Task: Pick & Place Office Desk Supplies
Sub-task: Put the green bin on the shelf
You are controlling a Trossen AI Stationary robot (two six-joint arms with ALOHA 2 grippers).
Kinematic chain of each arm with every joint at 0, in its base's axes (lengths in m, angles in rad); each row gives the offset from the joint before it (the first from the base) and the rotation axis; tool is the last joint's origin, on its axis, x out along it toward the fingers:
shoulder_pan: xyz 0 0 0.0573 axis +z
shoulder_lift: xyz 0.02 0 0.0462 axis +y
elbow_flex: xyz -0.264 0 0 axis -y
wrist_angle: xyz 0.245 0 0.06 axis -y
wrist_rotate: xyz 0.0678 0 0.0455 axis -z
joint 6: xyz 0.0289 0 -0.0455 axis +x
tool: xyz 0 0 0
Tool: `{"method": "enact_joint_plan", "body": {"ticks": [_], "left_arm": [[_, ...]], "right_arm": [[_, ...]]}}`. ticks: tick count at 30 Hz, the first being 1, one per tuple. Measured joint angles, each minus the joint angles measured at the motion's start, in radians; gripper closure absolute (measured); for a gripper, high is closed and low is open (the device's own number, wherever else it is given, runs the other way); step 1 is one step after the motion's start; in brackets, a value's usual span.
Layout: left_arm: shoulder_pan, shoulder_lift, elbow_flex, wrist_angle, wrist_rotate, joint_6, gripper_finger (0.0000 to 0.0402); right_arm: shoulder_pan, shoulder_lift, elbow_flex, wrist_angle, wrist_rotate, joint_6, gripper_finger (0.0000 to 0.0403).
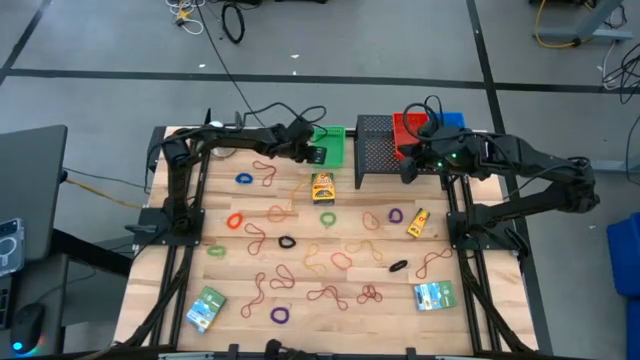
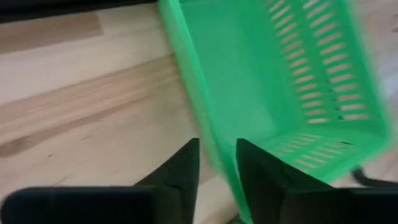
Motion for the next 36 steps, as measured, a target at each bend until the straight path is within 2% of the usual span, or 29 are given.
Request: {"method": "enact_joint_plan", "body": {"ticks": [5,7,11,17,23,31,36], "left_arm": [[0.0,-0.018,0.0,-0.056,0.01,0.032,0.0377],[0.0,-0.033,0.0,-0.067,0.015,0.034,0.0388],[-0.012,-0.094,-0.001,-0.078,0.006,0.035,0.0386],[-0.051,-0.22,-0.001,-0.173,-0.086,0.107,0.0387],[-0.146,-0.328,-0.002,-0.288,-0.169,0.131,0.0387],[-0.352,-0.387,-0.009,-0.294,-0.237,0.02,0.0387],[-0.444,-0.387,-0.092,-0.224,-0.242,-0.12,0.0387]], "right_arm": [[0.025,0.0,0.0,0.0,0.03,0.0,0.0396],[0.033,0.0,0.0,0.0,0.033,0.0,0.0396],[0.046,0.0,0.0,0.0,0.033,0.001,0.0396],[0.063,0.0,0.0,0.0,0.039,0.002,0.0396],[0.063,0.0,0.0,0.0,0.039,0.01,0.0396],[0.063,0.0,0.0,0.0,0.04,0.011,0.0396],[0.063,0.001,0.0,0.001,0.04,0.01,0.0396]]}}
